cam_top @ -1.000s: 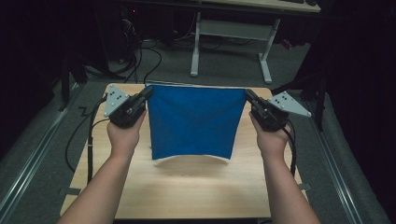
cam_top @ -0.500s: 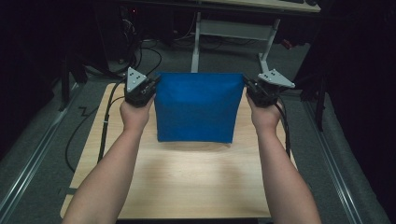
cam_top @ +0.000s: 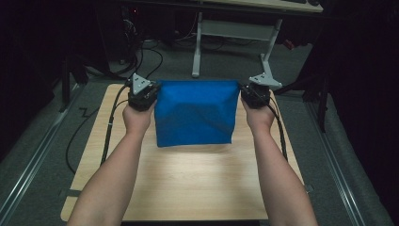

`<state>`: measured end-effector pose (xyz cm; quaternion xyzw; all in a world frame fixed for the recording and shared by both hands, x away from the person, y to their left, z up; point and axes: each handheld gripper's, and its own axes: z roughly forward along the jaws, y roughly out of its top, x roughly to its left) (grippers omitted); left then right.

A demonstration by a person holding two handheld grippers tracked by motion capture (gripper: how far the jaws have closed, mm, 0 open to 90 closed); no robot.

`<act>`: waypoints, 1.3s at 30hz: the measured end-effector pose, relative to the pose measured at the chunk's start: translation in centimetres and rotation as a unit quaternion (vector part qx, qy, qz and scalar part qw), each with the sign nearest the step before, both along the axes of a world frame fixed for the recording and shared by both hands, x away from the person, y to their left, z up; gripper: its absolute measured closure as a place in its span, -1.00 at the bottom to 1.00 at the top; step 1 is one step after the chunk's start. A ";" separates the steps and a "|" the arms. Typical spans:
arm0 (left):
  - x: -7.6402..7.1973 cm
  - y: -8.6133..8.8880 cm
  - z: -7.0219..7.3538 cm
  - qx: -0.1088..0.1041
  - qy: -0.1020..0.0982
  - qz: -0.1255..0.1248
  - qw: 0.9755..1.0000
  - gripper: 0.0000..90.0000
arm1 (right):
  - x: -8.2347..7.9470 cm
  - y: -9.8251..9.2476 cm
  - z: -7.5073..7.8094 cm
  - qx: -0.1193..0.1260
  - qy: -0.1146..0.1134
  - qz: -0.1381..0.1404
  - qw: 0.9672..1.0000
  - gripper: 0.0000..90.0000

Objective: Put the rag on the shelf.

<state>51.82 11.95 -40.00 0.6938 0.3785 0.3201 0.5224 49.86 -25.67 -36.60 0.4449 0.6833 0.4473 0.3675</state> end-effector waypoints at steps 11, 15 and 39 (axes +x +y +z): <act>-0.4 0.6 -4.1 0.016 0.051 -0.014 0.998 0.98 | 0.3 0.3 -3.9 -0.003 0.044 0.012 0.999 0.97; -0.5 0.8 -4.8 0.004 0.064 -0.019 0.998 0.98 | 0.4 0.3 -4.9 -0.002 0.052 0.013 0.999 0.97; -0.8 0.3 -8.7 -0.006 0.124 -0.045 0.991 0.91 | -0.1 -0.3 -10.5 0.000 0.111 0.005 0.994 0.96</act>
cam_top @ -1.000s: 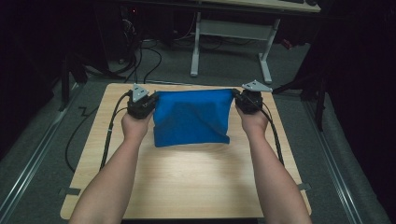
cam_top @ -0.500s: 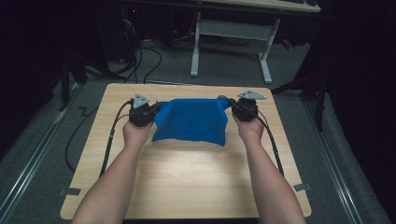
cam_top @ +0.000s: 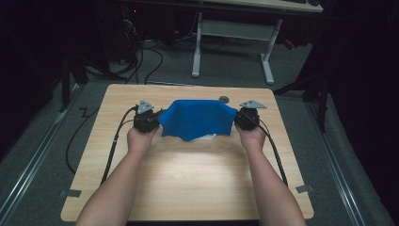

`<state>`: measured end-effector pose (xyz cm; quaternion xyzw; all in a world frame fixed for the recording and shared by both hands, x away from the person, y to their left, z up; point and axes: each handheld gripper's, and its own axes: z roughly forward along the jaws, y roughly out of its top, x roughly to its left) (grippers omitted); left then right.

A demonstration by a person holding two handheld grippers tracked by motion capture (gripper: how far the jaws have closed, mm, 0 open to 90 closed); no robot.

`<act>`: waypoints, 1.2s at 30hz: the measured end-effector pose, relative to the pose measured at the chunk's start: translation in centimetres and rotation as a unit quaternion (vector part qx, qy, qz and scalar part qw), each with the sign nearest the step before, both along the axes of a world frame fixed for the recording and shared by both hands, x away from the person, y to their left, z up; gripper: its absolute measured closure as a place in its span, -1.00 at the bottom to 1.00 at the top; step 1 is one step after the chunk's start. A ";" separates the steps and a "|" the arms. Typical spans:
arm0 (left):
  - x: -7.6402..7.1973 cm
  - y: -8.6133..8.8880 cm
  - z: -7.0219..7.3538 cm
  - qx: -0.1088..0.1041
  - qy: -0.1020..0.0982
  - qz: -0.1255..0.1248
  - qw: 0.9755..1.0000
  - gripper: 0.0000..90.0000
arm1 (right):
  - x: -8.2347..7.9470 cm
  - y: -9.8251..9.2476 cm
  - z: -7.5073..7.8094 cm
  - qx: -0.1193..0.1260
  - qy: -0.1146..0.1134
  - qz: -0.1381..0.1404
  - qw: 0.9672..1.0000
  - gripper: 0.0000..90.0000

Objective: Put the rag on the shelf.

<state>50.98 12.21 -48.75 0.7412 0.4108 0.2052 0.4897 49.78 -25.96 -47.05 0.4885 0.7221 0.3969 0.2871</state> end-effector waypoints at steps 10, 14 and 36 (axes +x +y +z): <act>0.0 0.2 -1.0 -0.003 0.020 0.001 1.000 0.86 | -0.6 -0.4 -1.8 0.009 0.018 -0.001 1.000 0.93; -0.2 0.2 -1.2 -0.006 0.024 0.003 1.000 0.83 | -0.8 -0.3 -1.9 0.007 0.019 0.002 1.000 0.90; -1.5 2.7 -0.8 -0.005 0.002 0.059 0.998 0.20 | -1.8 -2.6 -0.7 0.012 0.003 -0.036 0.999 0.53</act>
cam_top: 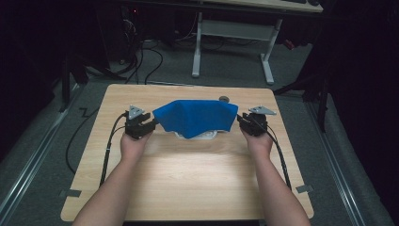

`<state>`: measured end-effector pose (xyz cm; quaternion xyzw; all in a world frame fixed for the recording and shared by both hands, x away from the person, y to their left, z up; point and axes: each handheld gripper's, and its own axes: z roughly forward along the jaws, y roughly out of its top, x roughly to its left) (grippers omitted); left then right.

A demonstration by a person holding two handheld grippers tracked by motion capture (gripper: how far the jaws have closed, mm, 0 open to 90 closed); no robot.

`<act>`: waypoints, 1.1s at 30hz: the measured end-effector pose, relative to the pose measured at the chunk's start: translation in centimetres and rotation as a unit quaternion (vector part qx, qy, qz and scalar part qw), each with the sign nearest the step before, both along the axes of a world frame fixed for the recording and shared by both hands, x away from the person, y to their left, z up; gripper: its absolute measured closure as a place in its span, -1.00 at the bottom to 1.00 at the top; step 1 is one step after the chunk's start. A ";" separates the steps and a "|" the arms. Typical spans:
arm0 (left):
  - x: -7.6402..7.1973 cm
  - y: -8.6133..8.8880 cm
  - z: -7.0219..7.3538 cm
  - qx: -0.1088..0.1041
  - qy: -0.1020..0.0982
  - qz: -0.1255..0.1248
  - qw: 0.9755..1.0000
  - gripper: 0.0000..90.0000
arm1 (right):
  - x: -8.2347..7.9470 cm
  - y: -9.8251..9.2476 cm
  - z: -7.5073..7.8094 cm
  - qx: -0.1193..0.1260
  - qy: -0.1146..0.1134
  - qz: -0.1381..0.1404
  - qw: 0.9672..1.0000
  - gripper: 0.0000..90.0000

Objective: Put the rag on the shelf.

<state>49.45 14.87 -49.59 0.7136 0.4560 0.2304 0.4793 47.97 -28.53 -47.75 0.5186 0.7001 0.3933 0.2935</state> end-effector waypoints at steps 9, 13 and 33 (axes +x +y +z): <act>-0.5 1.2 0.4 -0.002 -0.005 0.019 1.000 0.17 | -0.3 -0.2 0.5 -0.004 -0.005 -0.003 1.000 0.56; -0.8 1.9 0.4 0.004 -0.004 0.024 1.000 0.16 | -0.5 -0.3 0.6 -0.010 -0.007 -0.001 1.000 0.58; -2.9 4.2 -0.5 0.028 0.001 0.049 0.998 0.11 | -2.4 -0.9 0.5 -0.024 -0.012 0.002 1.000 0.47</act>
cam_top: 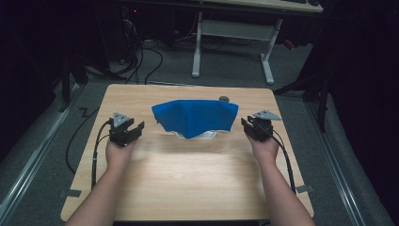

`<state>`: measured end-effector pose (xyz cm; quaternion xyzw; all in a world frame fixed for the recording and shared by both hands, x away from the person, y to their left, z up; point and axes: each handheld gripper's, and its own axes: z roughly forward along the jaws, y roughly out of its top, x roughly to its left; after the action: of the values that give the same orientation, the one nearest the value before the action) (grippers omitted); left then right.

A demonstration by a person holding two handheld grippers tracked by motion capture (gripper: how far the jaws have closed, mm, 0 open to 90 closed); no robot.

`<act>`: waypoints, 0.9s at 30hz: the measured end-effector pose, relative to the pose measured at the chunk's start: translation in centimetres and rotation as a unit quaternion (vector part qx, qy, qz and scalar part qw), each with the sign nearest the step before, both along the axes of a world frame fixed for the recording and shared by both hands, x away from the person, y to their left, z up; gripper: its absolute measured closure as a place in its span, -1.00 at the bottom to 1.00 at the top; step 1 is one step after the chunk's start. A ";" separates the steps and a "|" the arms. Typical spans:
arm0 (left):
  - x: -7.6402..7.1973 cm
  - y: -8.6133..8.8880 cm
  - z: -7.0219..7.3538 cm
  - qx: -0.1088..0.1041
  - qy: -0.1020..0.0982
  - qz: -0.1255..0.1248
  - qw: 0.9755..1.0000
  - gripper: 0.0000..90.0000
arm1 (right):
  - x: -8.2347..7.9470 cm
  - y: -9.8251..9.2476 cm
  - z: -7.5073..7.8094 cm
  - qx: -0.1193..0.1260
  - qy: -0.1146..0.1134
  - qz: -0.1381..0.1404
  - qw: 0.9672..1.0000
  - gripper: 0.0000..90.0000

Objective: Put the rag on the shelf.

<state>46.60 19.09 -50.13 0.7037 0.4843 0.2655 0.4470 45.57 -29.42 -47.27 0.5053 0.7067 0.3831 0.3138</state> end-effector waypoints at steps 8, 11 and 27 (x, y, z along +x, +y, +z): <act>-2.0 0.8 -0.5 0.001 0.004 -0.007 1.000 0.06 | -1.7 -0.2 0.4 -0.004 -0.012 0.008 1.000 0.34; -3.0 0.9 -0.6 0.006 0.006 -0.011 1.000 0.04 | -2.4 0.0 0.5 -0.013 -0.013 0.013 1.000 0.28; -12.0 0.4 -1.6 0.013 0.018 -0.068 0.997 -0.14 | -10.4 1.2 -1.1 -0.006 -0.029 0.038 0.999 0.04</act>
<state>34.63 19.46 -51.70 0.7453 0.4398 0.2284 0.4460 35.15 -28.27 -48.34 0.4649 0.7184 0.4052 0.3219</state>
